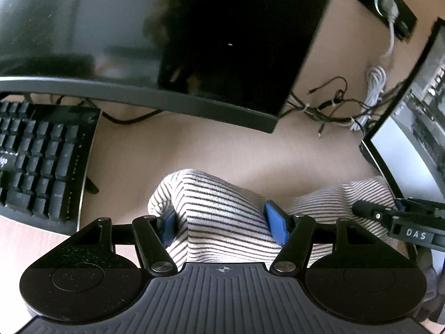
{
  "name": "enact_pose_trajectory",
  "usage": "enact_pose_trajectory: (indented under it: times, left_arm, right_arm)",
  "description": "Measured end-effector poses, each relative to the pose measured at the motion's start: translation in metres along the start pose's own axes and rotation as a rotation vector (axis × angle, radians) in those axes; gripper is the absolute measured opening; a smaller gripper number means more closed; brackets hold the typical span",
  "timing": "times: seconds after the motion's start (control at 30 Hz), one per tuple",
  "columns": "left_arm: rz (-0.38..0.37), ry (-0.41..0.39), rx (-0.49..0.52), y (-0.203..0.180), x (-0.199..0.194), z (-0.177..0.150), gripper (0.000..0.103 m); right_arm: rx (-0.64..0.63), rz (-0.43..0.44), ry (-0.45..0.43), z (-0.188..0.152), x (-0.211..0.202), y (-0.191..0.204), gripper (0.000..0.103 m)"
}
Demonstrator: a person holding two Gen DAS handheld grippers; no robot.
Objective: Fold clothes
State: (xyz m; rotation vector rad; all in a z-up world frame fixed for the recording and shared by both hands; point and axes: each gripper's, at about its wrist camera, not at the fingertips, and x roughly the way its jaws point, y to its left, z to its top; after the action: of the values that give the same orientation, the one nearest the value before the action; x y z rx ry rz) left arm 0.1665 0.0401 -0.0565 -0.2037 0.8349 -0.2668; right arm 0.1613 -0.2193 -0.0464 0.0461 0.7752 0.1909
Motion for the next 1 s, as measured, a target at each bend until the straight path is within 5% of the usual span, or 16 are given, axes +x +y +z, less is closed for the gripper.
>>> enact_pose_trajectory:
  times: [0.1, 0.17, 0.4, 0.43, 0.47, 0.57, 0.83, 1.0]
  left_arm:
    - [-0.013, 0.005, 0.02, -0.003, -0.002, -0.004, 0.069]
    - [-0.015, 0.006, 0.021, -0.003, -0.003, -0.005, 0.069]
    - [-0.012, 0.006, 0.028, -0.003, -0.005, -0.012, 0.07]
    - [-0.011, 0.006, 0.029, -0.002, -0.006, -0.013, 0.07]
    - [-0.004, 0.006, 0.03, -0.001, -0.006, -0.013, 0.07]
    - [0.009, 0.006, 0.026, 0.001, -0.007, -0.015, 0.07]
    - [-0.013, 0.021, -0.023, 0.011, -0.018, -0.025, 0.083]
    - [0.035, -0.119, 0.038, -0.002, -0.058, -0.011, 0.078]
  right_arm:
    - [-0.003, -0.026, 0.024, -0.008, -0.003, -0.001, 0.051]
    - [0.019, -0.029, 0.031, -0.011, -0.009, -0.004, 0.064]
    - [0.233, 0.046, 0.132, -0.018, -0.015, -0.018, 0.081]
    - [0.22, 0.047, 0.125, -0.017, -0.014, -0.015, 0.07]
    - [0.206, 0.048, 0.116, -0.015, -0.014, -0.012, 0.042]
    - [0.127, 0.057, 0.027, -0.003, -0.026, -0.001, 0.027]
    - [0.029, -0.003, 0.059, -0.025, -0.009, -0.004, 0.031]
    - [0.021, -0.011, 0.042, -0.031, -0.015, -0.002, 0.031]
